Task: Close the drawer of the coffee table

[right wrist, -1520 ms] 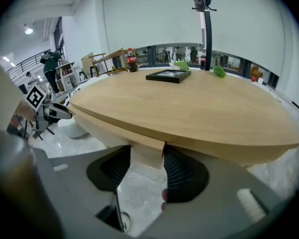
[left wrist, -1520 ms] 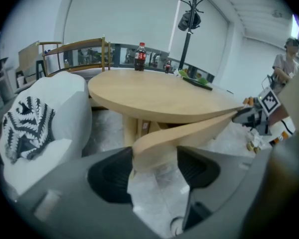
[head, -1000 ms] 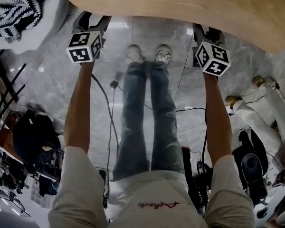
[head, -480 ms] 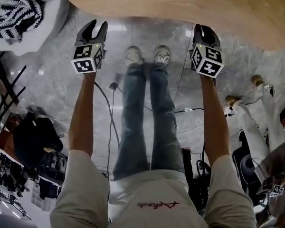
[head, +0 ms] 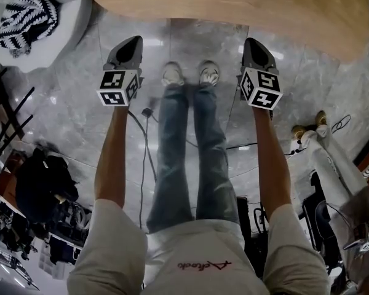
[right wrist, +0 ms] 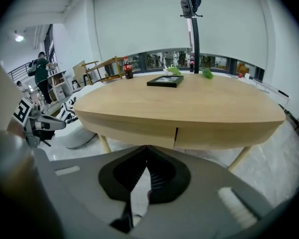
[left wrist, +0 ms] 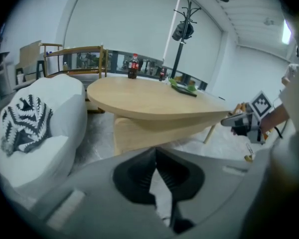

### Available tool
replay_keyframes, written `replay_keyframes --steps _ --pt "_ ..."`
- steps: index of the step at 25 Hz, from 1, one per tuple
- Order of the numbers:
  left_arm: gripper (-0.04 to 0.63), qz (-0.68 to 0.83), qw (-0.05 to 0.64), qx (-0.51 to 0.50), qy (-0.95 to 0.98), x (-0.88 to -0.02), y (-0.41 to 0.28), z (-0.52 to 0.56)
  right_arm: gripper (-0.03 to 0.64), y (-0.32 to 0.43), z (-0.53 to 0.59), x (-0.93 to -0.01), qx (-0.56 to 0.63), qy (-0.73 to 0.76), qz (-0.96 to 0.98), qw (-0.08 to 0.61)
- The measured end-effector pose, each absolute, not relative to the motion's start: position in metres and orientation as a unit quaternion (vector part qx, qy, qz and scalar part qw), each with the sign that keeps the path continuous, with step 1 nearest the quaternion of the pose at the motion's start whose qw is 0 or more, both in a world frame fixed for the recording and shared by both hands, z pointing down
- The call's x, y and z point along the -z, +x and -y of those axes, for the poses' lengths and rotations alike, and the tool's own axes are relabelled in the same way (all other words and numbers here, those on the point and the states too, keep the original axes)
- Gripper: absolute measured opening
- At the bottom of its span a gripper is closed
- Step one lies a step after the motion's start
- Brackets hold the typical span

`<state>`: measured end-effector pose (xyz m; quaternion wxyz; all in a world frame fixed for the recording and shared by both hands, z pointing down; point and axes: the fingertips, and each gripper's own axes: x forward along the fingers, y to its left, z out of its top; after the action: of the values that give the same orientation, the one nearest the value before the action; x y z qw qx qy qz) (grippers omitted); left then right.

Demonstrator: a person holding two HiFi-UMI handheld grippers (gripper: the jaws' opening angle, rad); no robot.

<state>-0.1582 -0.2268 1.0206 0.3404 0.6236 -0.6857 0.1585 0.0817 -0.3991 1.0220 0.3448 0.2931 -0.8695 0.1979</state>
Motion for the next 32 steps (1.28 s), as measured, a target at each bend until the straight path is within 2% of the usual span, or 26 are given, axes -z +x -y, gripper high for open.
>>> replay_keyframes --steps 11,20,32 --pt "0.002 0.68 0.277 -0.139 0.664 -0.91 -0.122 0.249 0.005 0.094 0.39 -0.915 -0.189 0.303 0.886 0.296" --pt "0.002 0.677 0.201 -0.134 0.695 -0.763 -0.121 0.293 0.003 0.068 0.413 -0.768 -0.152 0.306 0.911 0.233" --pt "0.002 0.695 0.149 -0.104 0.695 -0.572 -0.121 0.303 0.003 0.059 0.403 -0.58 -0.122 0.288 0.936 0.162"
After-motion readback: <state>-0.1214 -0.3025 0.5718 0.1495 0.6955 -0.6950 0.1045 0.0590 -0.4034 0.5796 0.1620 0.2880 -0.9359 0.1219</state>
